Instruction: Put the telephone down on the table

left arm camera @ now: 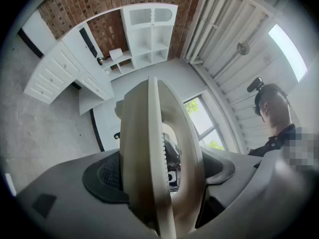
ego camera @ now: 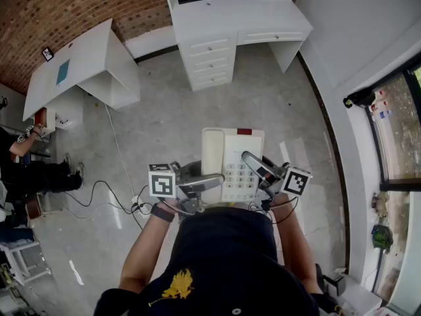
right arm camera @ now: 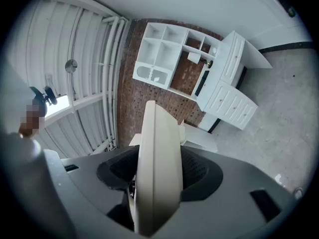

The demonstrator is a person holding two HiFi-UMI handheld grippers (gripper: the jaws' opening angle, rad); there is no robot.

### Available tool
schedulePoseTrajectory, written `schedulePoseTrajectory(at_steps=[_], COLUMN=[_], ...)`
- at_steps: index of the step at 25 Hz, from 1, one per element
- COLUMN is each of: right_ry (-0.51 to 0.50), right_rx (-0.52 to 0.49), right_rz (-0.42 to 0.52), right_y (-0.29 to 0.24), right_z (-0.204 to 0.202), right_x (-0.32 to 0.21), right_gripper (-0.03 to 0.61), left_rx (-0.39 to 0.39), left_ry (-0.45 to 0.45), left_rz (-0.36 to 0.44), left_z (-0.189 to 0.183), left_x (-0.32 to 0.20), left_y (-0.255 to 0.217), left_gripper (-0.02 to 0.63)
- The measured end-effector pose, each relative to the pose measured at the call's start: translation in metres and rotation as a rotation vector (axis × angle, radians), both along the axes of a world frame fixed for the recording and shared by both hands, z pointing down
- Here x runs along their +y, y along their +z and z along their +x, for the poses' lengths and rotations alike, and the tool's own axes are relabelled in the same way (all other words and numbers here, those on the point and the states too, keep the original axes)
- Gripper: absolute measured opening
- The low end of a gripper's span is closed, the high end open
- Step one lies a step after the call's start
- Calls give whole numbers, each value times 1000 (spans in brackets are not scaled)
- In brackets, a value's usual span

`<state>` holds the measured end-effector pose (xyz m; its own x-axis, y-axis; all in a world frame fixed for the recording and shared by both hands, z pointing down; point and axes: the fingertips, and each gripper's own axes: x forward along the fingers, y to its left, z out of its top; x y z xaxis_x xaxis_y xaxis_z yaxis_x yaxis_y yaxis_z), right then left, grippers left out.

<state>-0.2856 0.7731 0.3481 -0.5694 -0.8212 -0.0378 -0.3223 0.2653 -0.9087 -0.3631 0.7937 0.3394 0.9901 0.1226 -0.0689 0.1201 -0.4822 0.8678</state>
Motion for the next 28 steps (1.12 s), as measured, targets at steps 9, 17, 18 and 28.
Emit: schedulePoseTrajectory(at_steps=[9, 17, 18, 28], right_ry=[70, 114, 121, 194], right_rx=[-15, -28, -21, -9], right_rz=[-30, -59, -59, -105], right_y=[-8, -3, -3, 24], right_z=[-13, -36, -38, -83], right_x=[10, 22, 22, 18], right_gripper=[229, 232, 232, 233], left_rx=[5, -15, -13, -17], left_ry=[59, 97, 101, 152], left_rz=[-29, -49, -45, -75], left_z=[-15, -40, -43, -88], left_x=[3, 12, 11, 2], left_y=[-6, -5, -5, 22], left_gripper=[430, 430, 430, 430])
